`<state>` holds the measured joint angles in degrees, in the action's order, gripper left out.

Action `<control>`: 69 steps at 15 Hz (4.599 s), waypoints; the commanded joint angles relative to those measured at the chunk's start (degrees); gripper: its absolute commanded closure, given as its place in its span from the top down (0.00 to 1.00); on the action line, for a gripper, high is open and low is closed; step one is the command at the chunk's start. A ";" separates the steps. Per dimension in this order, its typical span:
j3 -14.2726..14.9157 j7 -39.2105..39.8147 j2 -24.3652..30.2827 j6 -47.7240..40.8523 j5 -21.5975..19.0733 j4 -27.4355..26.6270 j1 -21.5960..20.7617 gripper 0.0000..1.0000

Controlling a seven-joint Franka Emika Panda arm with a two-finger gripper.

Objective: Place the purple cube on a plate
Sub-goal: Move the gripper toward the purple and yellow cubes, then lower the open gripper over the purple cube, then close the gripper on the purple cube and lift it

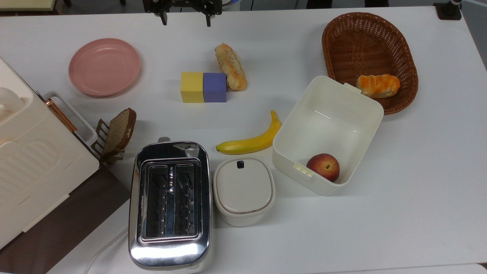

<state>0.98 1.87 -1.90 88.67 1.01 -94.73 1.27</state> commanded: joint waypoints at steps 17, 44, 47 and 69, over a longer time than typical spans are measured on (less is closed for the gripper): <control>3.68 -1.15 -6.70 20.02 3.65 -16.78 -7.85 1.00; 3.15 -8.98 -11.19 26.38 3.65 -17.42 -12.61 1.00; 2.98 -9.51 -11.54 26.47 3.65 -17.50 -12.61 1.00; 6.40 3.30 -10.57 22.07 3.12 -15.83 -15.16 1.00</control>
<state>5.66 -0.98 -13.15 111.73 3.79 -110.12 -13.82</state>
